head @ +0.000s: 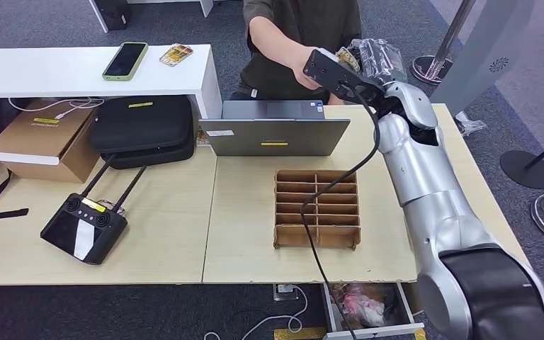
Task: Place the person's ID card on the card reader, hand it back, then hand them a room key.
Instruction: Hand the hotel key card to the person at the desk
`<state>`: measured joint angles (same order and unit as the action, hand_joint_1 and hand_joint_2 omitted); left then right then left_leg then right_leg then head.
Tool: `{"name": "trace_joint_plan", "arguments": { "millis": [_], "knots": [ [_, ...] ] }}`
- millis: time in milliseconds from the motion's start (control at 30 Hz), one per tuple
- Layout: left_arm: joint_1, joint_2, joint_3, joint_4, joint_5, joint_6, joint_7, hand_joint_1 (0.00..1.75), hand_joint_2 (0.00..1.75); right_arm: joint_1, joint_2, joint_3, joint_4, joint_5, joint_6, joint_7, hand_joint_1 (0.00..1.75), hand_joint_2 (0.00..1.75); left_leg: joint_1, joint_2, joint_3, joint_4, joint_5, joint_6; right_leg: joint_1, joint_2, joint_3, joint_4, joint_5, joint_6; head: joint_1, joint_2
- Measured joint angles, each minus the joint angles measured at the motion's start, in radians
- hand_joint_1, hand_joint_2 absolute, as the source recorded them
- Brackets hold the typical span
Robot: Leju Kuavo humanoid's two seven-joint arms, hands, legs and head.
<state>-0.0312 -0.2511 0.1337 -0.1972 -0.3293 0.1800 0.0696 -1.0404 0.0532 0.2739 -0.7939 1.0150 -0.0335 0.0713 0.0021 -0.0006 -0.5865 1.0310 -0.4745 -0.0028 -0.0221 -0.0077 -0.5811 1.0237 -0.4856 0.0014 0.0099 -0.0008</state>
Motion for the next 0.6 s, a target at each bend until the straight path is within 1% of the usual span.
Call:
{"name": "trace_joint_plan", "arguments": {
  "millis": [33,67,600],
  "knots": [
    [0.000,0.000,-0.002,0.000,0.000,0.000,0.000,0.00,0.00,-0.001,0.001,0.000,0.003,0.000,0.000,0.000,0.36,1.75,0.000,0.000,0.000,0.000,0.000,0.000,0.000,0.000,0.000,0.000,0.000,0.000,0.000,0.000],
    [0.000,0.000,-0.004,0.000,-0.001,0.002,0.001,0.00,0.00,-0.002,0.002,0.000,0.006,0.001,-0.001,0.000,0.00,1.75,0.000,0.000,0.000,0.000,0.000,0.000,0.000,0.000,0.000,0.000,0.000,0.000,0.000,0.000],
    [-0.002,0.000,-0.015,0.000,-0.014,0.023,0.012,0.00,0.00,0.001,0.003,-0.001,0.015,0.007,-0.010,-0.010,0.00,1.75,0.000,0.001,0.000,0.000,0.000,0.000,0.000,0.001,0.000,0.000,0.000,0.000,0.000,0.000]
  ]
}}
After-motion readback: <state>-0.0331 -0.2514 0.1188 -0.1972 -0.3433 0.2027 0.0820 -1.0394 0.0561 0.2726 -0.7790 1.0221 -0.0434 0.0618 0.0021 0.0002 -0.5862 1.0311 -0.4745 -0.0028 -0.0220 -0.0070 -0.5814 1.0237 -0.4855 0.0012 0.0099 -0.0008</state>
